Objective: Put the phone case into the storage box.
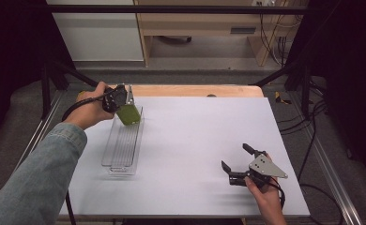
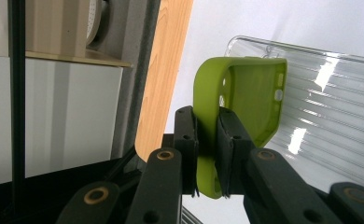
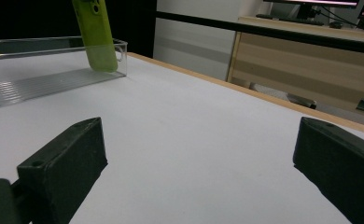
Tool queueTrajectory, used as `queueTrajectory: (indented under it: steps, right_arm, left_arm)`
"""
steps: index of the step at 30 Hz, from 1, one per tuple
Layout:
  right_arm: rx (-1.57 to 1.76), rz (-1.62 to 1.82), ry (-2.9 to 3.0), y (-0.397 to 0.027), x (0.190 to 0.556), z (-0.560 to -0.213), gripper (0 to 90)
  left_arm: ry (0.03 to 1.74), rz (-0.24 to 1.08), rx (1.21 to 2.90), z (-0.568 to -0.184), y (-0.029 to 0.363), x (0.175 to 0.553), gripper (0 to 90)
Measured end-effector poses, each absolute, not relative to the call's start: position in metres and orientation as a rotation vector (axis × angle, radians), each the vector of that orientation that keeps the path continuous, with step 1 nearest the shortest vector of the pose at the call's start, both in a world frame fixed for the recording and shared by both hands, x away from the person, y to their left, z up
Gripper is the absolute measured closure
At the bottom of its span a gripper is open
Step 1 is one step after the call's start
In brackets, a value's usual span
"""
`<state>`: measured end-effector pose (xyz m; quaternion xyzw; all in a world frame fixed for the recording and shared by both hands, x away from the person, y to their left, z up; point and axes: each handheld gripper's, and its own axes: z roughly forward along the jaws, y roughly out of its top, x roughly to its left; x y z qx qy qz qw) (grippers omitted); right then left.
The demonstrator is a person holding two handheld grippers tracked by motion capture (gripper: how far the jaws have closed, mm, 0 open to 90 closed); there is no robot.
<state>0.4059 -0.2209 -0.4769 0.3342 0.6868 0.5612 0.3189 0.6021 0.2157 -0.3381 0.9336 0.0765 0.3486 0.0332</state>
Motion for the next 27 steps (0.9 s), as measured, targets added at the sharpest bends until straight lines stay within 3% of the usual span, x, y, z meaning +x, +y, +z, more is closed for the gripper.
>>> queueTrajectory:
  steps: [27]
  right_arm:
    - [0.902, 1.489, 1.793, -0.222, 0.407, -0.476, 2.8]
  left_arm:
    - [0.126, 1.115, 2.874, -0.339, 0.213, 0.613, 78.7]
